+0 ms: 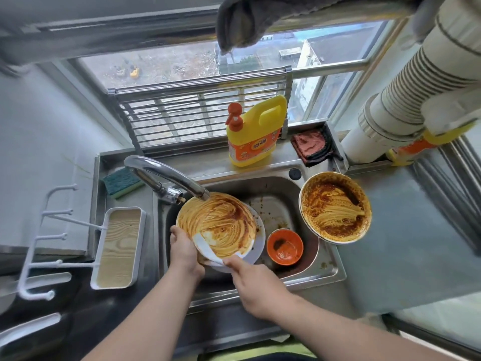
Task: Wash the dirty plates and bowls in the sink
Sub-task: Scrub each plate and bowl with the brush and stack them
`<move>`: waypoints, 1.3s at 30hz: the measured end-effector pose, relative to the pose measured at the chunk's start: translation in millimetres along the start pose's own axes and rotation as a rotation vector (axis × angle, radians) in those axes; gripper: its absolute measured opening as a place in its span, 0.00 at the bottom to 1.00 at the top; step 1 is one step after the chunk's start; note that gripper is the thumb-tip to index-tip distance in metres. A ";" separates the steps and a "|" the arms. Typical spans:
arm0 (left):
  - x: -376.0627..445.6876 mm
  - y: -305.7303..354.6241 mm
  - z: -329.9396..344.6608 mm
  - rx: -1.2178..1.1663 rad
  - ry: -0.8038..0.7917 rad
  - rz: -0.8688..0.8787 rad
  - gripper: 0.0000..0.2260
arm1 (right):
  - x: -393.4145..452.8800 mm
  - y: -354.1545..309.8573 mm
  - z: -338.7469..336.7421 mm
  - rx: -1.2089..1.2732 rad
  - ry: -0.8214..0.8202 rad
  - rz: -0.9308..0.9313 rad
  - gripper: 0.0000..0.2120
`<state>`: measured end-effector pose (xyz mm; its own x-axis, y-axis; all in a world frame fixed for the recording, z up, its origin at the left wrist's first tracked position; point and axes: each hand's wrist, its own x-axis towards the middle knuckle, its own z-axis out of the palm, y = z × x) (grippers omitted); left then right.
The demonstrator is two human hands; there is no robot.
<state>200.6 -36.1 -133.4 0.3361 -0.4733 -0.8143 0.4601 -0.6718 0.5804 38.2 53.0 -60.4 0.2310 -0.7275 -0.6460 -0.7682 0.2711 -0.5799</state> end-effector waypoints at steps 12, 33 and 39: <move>-7.8 -16.1 -3.4 0.127 -0.028 -0.047 0.14 | 27.0 52.4 -59.6 -0.286 0.166 0.213 0.20; 8.7 5.9 7.2 0.186 -0.028 0.154 0.12 | 29.8 69.9 -39.3 -0.314 0.113 0.223 0.22; 3.8 -16.5 5.0 0.136 0.012 0.093 0.14 | -2.9 26.6 8.1 -0.026 0.037 0.074 0.16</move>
<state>190.1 -29.6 -146.1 0.3826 -0.5308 -0.7562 0.3110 -0.6967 0.6464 21.9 67.4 -77.9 0.1513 -0.7288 -0.6678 -0.7979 0.3087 -0.5177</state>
